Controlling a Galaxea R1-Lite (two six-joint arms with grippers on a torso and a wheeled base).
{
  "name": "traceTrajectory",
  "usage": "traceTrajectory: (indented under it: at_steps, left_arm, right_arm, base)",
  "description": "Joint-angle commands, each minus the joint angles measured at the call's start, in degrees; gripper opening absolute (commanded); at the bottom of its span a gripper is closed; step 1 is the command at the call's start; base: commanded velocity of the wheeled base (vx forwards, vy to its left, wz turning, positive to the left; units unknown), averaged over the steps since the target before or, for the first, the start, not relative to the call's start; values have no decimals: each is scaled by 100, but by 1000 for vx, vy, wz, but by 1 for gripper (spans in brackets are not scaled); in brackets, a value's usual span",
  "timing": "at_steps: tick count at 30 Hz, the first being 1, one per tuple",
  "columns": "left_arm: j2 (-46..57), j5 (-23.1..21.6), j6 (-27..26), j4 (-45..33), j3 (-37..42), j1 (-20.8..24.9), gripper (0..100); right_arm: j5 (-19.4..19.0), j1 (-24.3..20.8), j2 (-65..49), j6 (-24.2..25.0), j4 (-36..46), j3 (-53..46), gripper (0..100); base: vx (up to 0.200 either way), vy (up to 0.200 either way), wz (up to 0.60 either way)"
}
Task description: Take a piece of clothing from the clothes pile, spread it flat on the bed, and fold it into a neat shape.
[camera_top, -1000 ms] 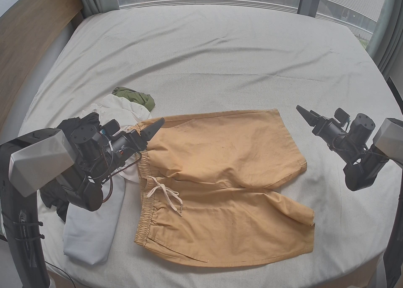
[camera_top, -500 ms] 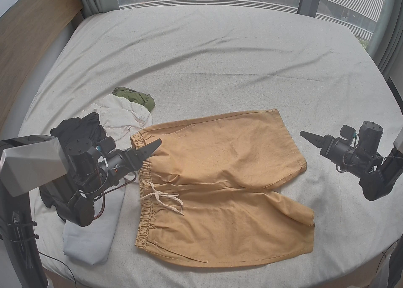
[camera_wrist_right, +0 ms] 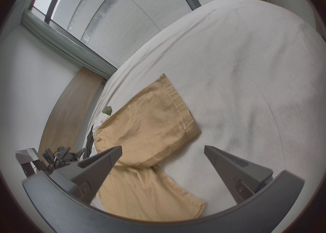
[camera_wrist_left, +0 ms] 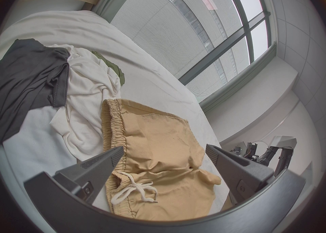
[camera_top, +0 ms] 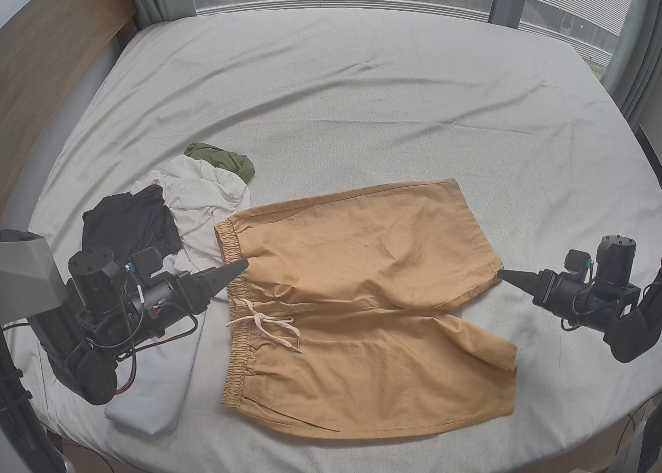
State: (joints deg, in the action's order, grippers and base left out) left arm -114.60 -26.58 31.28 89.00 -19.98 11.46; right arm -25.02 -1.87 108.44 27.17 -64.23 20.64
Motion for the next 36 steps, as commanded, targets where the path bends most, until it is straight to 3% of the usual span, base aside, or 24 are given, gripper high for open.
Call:
traceTrajectory:
  at_steps: [1,13,26,36]
  left_arm:
    - [246,-6,1,3,64,5,100]
    - [202,-23,-8,3,56,23,100]
    - [166,-23,-8,3,56,32,100]
    - [140,-14,-17,3,73,41,100]
  right_arm:
    - [5,-104,20,7,69,-280,100]
    - [5,-244,20,7,965,-517,100]
    - [49,-648,169,60,1036,-640,100]
    - [111,-771,494,482,921,-341,100]
  base:
    - [0,0,0]
    - [0,0,0]
    - [0,0,0]
    - [0,0,0]
